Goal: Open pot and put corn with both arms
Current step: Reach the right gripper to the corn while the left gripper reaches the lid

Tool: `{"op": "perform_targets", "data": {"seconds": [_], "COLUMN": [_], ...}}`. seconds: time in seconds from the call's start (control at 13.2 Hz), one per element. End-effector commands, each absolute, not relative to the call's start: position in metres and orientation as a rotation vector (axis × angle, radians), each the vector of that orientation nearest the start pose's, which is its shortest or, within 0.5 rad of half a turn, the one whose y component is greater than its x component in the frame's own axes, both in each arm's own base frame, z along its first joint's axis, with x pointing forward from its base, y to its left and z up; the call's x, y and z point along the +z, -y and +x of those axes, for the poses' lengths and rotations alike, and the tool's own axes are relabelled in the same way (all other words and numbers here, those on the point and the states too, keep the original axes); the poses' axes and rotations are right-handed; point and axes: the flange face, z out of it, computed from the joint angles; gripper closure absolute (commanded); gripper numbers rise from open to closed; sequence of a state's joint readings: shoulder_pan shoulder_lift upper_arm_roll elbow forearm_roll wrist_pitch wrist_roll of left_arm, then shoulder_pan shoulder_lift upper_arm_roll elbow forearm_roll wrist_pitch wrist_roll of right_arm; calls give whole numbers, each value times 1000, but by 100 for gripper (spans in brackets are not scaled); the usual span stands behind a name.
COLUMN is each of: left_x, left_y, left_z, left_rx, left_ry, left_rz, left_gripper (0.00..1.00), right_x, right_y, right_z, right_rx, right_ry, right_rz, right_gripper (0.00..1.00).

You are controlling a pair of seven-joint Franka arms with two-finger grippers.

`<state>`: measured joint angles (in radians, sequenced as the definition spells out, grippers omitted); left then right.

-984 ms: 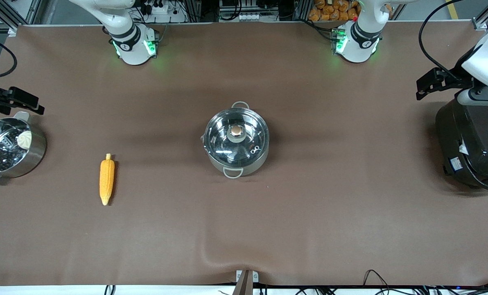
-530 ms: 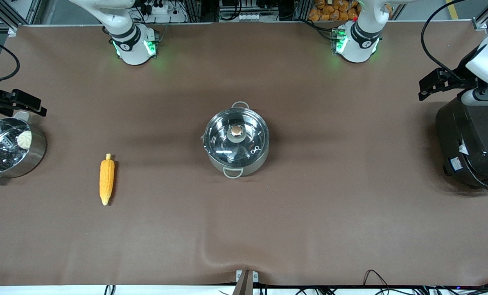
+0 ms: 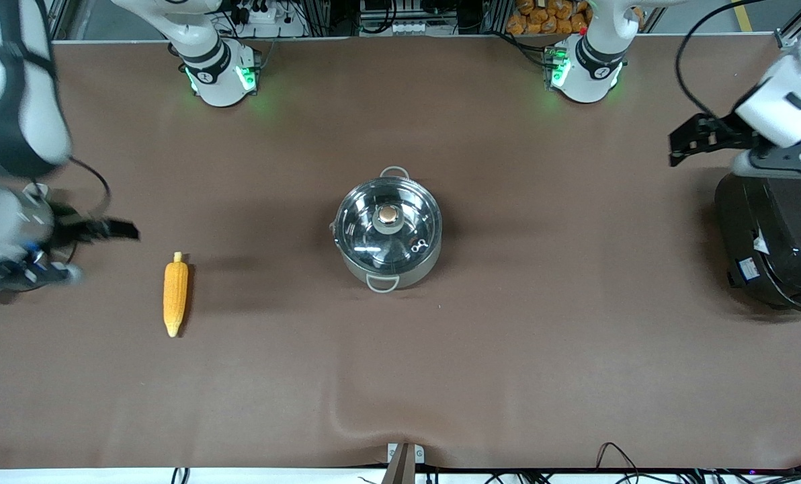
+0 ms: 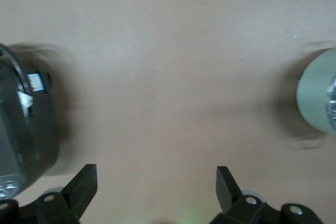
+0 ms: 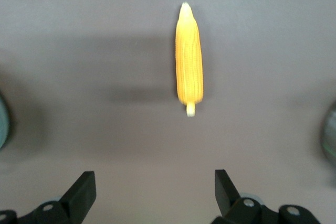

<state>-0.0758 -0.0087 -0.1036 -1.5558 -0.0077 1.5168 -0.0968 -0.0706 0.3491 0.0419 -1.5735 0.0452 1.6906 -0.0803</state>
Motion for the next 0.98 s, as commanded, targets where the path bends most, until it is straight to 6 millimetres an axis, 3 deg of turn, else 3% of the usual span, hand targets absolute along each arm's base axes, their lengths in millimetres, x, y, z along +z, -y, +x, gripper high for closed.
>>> {"op": "perform_targets", "data": {"seconds": [0.0,0.15,0.23,0.45,0.61,0.76,0.91], "left_x": [626,615,607,583,564,534,509], "left_y": [152,203,230,299,350,396,440], "left_z": [544,550,551,553,543,532,527], "left_rx": [100,122,133,110,82,97,52], "left_ry": [34,220,273,414,518,552,646], "left_rz": [-3184,-3171,-3165,-3166,-3172,-3159,-3189], "left_gripper": [0,0,0,0,0,0,0], "right_x": [380,340,331,285,269,242,239], "right_y": [-11,-16,-15,5,2,27,28], "right_z": [646,642,636,615,606,611,615], "right_rx": [352,349,348,325,242,204,182], "right_ry": [157,185,235,448,463,398,403], "right_rz": [-3065,-3076,-3074,-3032,-3047,-3051,-3056], "right_gripper": [0,0,0,0,0,0,0]}}
